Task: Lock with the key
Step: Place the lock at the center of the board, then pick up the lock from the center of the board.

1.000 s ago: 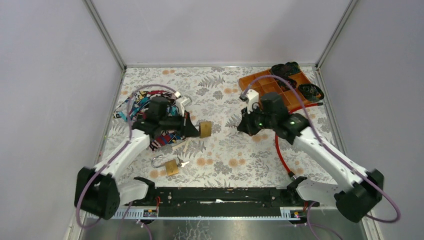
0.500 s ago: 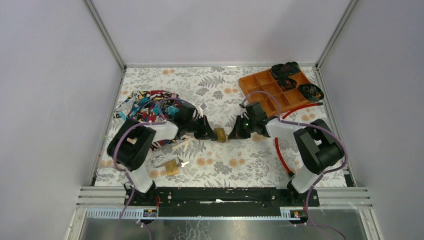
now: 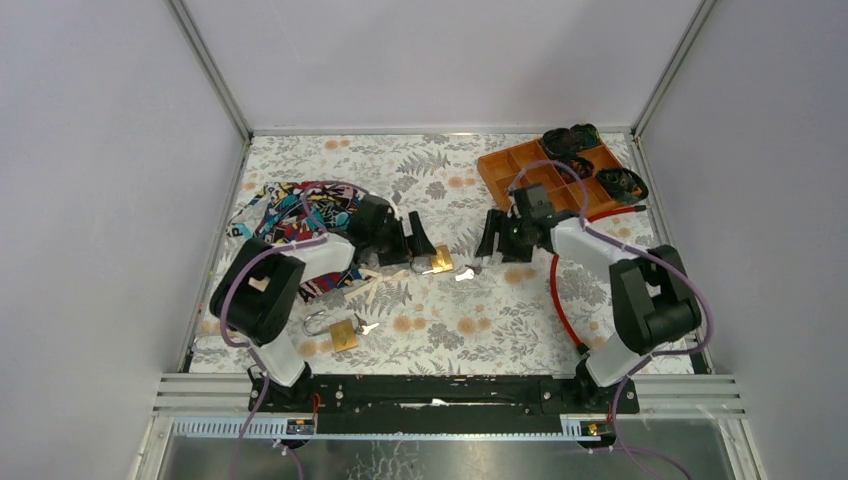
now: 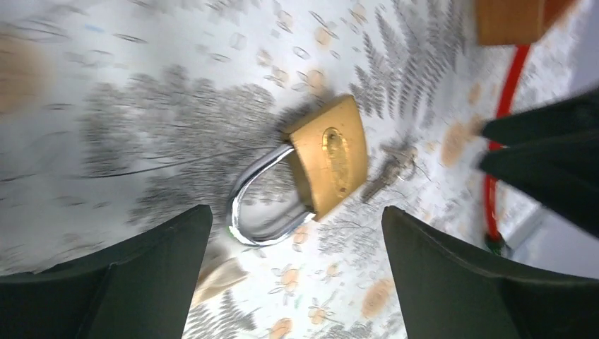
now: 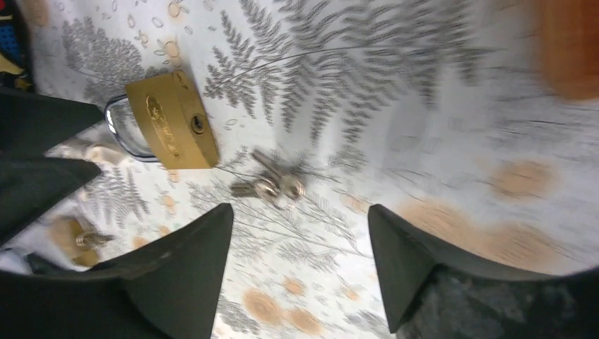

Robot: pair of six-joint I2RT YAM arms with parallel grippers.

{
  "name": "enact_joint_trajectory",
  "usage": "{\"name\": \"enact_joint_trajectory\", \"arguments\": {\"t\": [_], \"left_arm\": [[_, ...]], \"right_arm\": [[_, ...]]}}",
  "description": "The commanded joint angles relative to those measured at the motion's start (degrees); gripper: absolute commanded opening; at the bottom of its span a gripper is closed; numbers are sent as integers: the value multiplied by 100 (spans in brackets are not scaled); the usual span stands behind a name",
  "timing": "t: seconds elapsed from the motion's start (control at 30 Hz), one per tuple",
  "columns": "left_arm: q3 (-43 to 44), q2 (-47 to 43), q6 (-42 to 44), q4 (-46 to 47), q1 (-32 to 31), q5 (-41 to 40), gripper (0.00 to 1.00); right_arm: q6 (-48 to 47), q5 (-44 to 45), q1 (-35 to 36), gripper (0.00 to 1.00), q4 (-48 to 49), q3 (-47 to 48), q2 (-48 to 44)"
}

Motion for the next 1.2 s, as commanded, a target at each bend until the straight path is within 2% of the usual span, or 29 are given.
{"name": "enact_joint_trajectory", "arguments": {"t": [0.0, 0.1, 0.17, 0.27, 0.47, 0.63, 0.77, 0.87, 1.0, 1.03, 1.17], "left_arm": [[366, -612, 940, -1167, 144, -1450, 98], [621, -1006, 1670, -1818, 135, -1822, 98], [621, -1313, 2039, -2028, 119, -1856, 98], [431, -1830, 2209, -2090, 92, -1750, 98], [-102, -2727, 2143, -2059, 43, -1306, 98], [-398, -3170, 2083, -2026, 38, -1223, 97], [-424, -3269, 2041, -2005, 38, -1179, 95], [-372, -3295, 2041, -1996, 38, -1180, 94], [-308, -3312, 1983, -1965, 38, -1135, 94], [-288, -3302, 1946, -1956, 38, -1109, 94], [-201, -3237, 1810, -1879, 33, -859, 88]], "right_arm": [[-839, 2089, -298, 84, -1706, 699, -1155], [-1024, 3409, -693, 94, -2150, 579, -1702], [-1125, 3423, -1051, 95, -2213, 392, -1812], [-1156, 3033, -1385, 91, -2243, 255, -1592], [-1187, 2678, -1415, 80, -2269, 362, -716], [-1125, 2464, -1455, 70, -1993, 70, -282], [-989, 1837, -1532, 51, -1732, -153, 52], [-849, 1836, -1601, 36, -1588, -307, 136], [-774, 1789, -1749, 3, -1476, -438, -76], [-752, 1798, -1769, 0, -1492, -445, -189], [-575, 1869, -1798, 0, -1562, -511, -936]]}}
